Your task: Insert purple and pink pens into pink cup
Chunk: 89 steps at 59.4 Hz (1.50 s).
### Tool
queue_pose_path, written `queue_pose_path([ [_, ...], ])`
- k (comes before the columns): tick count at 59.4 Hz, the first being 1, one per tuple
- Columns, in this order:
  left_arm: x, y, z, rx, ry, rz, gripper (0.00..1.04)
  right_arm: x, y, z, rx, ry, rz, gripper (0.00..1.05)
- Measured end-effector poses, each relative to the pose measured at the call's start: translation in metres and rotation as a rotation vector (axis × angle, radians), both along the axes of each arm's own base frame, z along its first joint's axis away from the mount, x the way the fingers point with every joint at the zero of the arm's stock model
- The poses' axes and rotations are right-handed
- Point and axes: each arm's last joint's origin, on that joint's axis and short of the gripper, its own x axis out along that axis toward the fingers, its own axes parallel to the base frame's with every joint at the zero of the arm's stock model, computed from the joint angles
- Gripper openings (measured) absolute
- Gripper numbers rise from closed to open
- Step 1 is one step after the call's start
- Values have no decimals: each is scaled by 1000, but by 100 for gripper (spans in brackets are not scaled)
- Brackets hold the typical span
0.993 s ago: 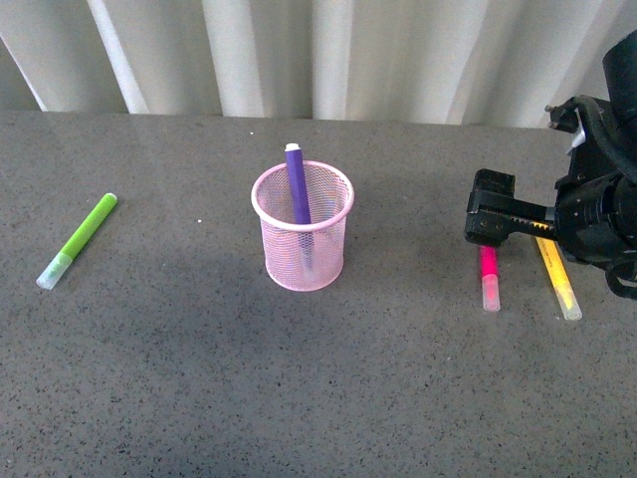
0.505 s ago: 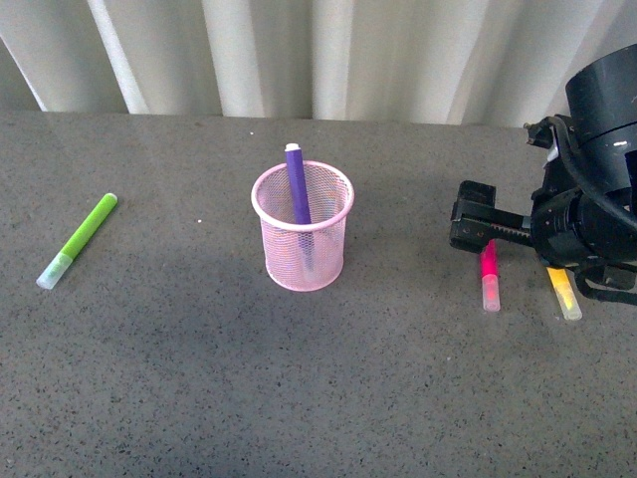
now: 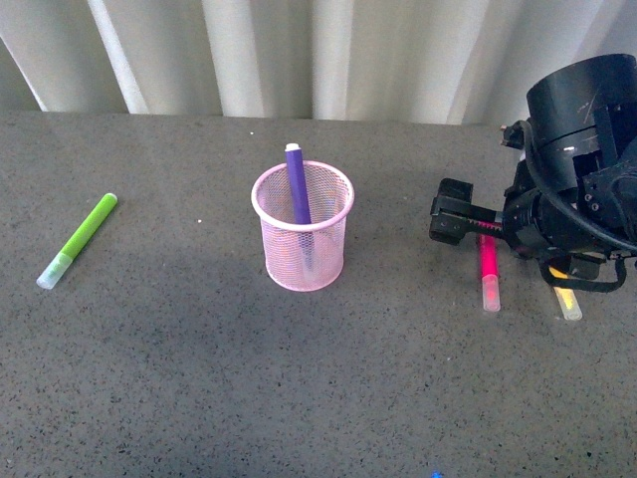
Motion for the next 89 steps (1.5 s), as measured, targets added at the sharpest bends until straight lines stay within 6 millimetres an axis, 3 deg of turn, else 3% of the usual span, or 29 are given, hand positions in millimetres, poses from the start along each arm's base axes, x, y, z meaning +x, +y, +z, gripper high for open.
queue_pose_path([
  [14, 0, 0, 0, 0, 0, 0, 98, 7, 1, -2, -11, -8, -12, 96],
  [42, 0, 0, 0, 0, 0, 0, 98, 10, -9, -9, -46, -11, -48, 30],
  [47, 0, 0, 0, 0, 0, 0, 98, 11, -9, -8, -41, -15, -45, 14],
  [59, 0, 0, 0, 0, 0, 0, 98, 12, -8, -7, -21, -30, -34, 12],
  [72, 0, 0, 0, 0, 0, 0, 98, 7, -4, -4, 124, -75, 32, 12],
  [80, 0, 0, 0, 0, 0, 0, 98, -3, 0, 17, 209, -113, 68, 12],
  [89, 0, 0, 0, 0, 0, 0, 98, -11, 5, 64, 303, -214, 115, 12],
])
